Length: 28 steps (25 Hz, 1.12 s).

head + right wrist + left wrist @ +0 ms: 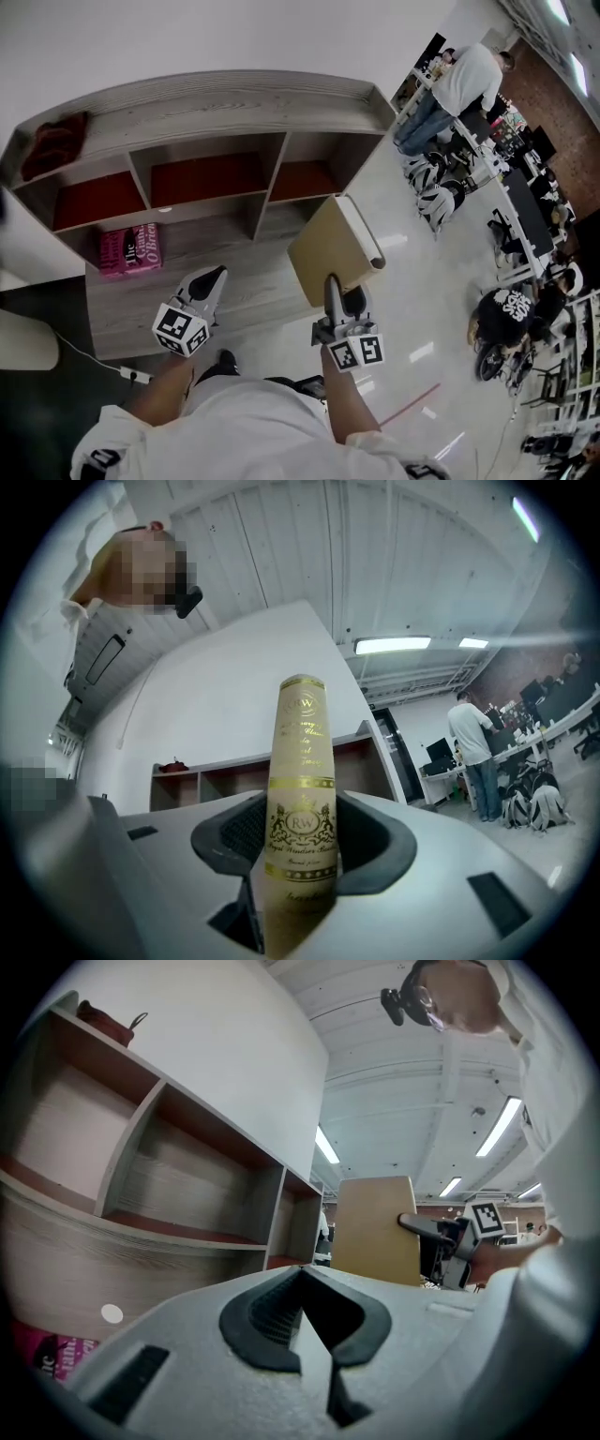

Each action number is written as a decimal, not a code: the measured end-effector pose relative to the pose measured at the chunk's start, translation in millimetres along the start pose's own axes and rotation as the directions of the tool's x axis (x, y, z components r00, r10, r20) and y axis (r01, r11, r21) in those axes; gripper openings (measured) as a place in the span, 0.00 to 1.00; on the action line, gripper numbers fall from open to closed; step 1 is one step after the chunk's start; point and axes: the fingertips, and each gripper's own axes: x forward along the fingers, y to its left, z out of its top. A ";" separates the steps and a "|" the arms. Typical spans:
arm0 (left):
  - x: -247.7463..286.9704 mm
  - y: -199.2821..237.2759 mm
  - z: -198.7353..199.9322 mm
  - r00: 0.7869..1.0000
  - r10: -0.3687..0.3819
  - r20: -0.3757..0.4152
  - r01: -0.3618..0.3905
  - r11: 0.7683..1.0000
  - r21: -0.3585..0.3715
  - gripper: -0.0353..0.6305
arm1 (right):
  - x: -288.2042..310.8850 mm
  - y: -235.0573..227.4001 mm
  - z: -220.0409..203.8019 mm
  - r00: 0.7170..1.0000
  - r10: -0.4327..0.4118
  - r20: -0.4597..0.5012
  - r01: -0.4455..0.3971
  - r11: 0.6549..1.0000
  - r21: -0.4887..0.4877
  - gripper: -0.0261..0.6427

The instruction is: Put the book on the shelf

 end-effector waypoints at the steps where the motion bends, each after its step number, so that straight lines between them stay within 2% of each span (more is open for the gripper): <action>1: 3.9 5.3 -1.3 1.000 0.008 -0.002 -0.008 1.000 -0.004 0.07 | 11.1 -4.3 1.0 1.000 -0.001 0.014 0.000 1.000 0.015 0.34; 8: 29.9 26.4 2.8 0.996 0.084 0.023 -0.084 0.996 -0.011 0.07 | 71.9 -46.9 4.3 0.997 0.008 0.082 -0.019 0.992 0.125 0.34; 12: 42.9 28.1 10.8 0.988 0.144 0.050 -0.144 0.990 -0.002 0.07 | 97.2 -70.2 -4.3 0.995 0.036 0.088 -0.052 0.981 0.185 0.34; 19: 61.6 23.6 21.6 0.975 0.216 0.060 -0.217 0.976 0.022 0.07 | 135.3 -115.0 -22.3 0.996 0.048 0.082 -0.072 0.944 0.323 0.34; 28: 59.0 30.7 19.3 0.948 0.314 0.055 -0.316 0.948 0.026 0.07 | 186.8 -137.9 -35.3 0.995 0.061 0.074 -0.083 0.933 0.350 0.34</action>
